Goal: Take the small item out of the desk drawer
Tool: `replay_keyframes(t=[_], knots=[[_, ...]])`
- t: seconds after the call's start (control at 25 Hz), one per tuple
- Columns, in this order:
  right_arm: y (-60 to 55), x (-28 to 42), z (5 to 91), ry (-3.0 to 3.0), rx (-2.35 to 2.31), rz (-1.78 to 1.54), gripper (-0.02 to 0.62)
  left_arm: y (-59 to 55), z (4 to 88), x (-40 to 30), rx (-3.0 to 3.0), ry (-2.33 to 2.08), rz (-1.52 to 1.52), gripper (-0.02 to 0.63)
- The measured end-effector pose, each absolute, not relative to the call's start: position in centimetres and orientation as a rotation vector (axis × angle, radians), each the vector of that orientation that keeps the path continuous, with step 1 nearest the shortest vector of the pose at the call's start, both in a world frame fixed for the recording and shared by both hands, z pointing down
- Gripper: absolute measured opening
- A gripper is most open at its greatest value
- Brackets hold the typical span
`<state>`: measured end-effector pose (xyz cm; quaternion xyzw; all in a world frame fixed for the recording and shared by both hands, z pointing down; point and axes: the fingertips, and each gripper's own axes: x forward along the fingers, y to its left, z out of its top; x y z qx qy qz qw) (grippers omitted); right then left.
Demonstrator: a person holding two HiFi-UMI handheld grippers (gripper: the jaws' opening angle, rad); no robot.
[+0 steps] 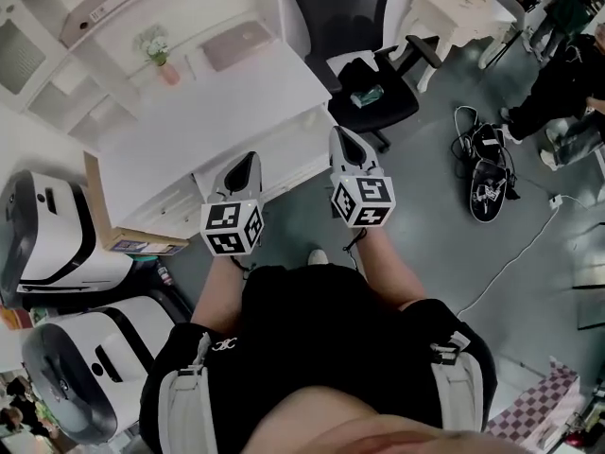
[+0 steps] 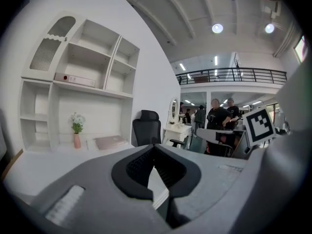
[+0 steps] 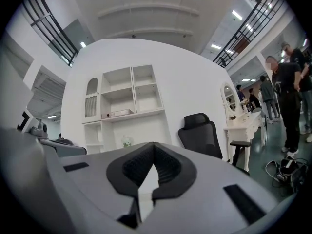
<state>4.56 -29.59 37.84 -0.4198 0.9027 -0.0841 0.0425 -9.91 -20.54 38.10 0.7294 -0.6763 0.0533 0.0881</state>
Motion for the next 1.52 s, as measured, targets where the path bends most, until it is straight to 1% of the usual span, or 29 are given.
replay_keyframes(t=[0.16, 0.6, 0.72, 0.84, 1.08, 1.2, 1.52], knots=[[-32.1, 2.7, 38.8, 2.768, -1.314, -0.302, -0.003, -23.5, 38.7, -11.7, 2.170, -1.984, 0.177, 0.014], [-38.2, -1.6, 42.7, 2.678, -1.581, -0.449, -0.001, -30.3, 38.5, -17.3, 2.265, -1.875, 0.171, 0.014], [-39.3, -2.7, 45.0, 2.691, -1.632, -0.533, 0.103, -31.0, 39.2, -18.7, 2.256, -1.859, 0.163, 0.014], [-40.6, -4.3, 47.5, 2.708, -1.682, -0.624, 0.130, -31.7, 39.8, -20.5, 2.240, -1.848, 0.160, 0.014], [-41.9, -7.3, 53.3, 2.747, -1.808, -0.829, 0.133, -32.1, 41.1, -23.9, 2.209, -1.841, 0.162, 0.014], [-42.8, -8.1, 56.6, 2.724, -1.949, -0.935, 0.135, -32.5, 42.1, -25.3, 2.193, -1.828, 0.176, 0.014], [-45.4, -10.5, 63.1, 2.645, -2.182, -1.037, 0.135, -33.5, 44.5, -28.8, 2.163, -1.787, 0.234, 0.014]])
